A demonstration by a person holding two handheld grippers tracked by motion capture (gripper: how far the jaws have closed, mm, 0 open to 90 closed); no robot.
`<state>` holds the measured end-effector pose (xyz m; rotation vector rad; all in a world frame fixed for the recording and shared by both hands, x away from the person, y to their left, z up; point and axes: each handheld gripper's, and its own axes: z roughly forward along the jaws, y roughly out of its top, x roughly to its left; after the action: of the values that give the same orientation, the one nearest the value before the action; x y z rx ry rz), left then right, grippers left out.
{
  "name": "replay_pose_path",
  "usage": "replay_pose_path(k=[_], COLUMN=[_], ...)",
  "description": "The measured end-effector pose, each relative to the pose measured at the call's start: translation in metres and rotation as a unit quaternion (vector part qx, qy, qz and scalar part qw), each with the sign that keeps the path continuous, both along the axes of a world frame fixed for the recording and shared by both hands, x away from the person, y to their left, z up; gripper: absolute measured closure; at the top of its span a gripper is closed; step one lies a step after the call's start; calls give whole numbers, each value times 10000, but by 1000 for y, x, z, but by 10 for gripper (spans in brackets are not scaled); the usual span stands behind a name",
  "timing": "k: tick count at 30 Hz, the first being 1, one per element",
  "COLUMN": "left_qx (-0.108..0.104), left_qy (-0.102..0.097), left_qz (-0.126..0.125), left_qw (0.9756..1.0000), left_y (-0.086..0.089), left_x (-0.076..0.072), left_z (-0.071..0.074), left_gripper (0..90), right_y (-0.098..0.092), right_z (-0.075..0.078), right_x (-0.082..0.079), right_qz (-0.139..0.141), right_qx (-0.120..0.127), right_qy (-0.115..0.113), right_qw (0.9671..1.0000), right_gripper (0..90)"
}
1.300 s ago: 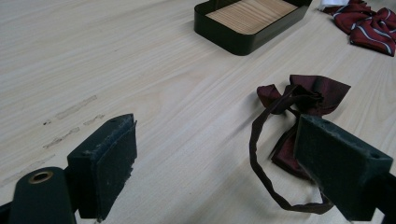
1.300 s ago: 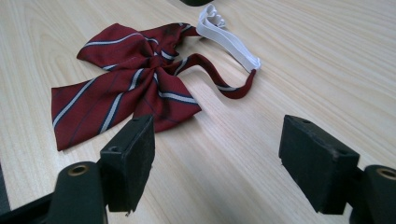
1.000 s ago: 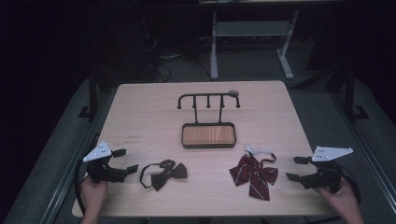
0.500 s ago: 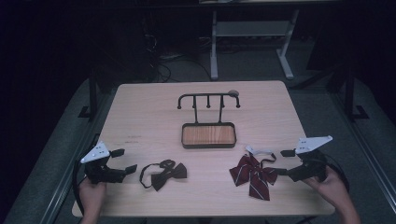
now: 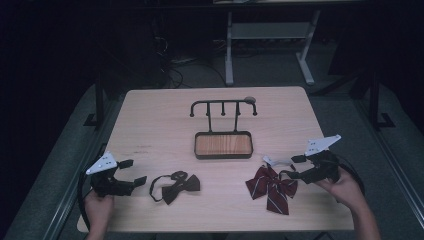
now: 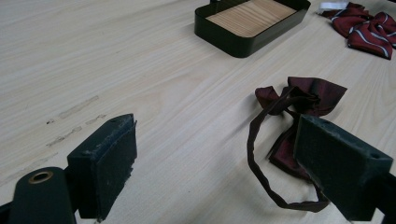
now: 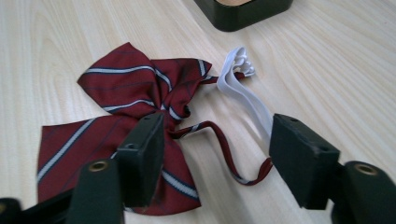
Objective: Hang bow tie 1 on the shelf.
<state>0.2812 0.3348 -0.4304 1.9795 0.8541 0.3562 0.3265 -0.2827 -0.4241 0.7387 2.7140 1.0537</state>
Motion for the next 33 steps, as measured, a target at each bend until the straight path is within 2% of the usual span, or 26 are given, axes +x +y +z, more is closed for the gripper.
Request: replay_pose_path(k=[7,12,18,21,22,25,29,33], left_qx=[6,10,-34,-34,-32,-48,-52,-53], left_qy=[-17,5,-6,0,4,9,-16,-27], left_qz=[-9,-15,-1,6,11,21,11,15], left_qw=[10000,10000,10000,10000,10000,10000,10000,10000], left_y=[2,2,1,1,1,1,1,2], left_x=[1,0,1,0,0,0,0,0], left_z=[0,0,0,0,0,0,0,1], left_gripper=[128,128,128,128,128,128,128,128], right_y=[11,10,4,4,3,3,1,2], right_z=[-5,-9,-10,-13,-16,-19,-26,-28], right_x=[21,30,36,39,41,43,45,46], right_qz=[70,-89,-200,-266,-352,-421,-413,-398], right_qx=[-179,-308,-325,-392,-425,-497,-582,-652], right_qy=[87,130,261,382,471,492,580,621], right_qw=[9998,9994,9989,9981,9974,9967,9958,9951], right_gripper=[419,463,532,559,602,628,723,757])
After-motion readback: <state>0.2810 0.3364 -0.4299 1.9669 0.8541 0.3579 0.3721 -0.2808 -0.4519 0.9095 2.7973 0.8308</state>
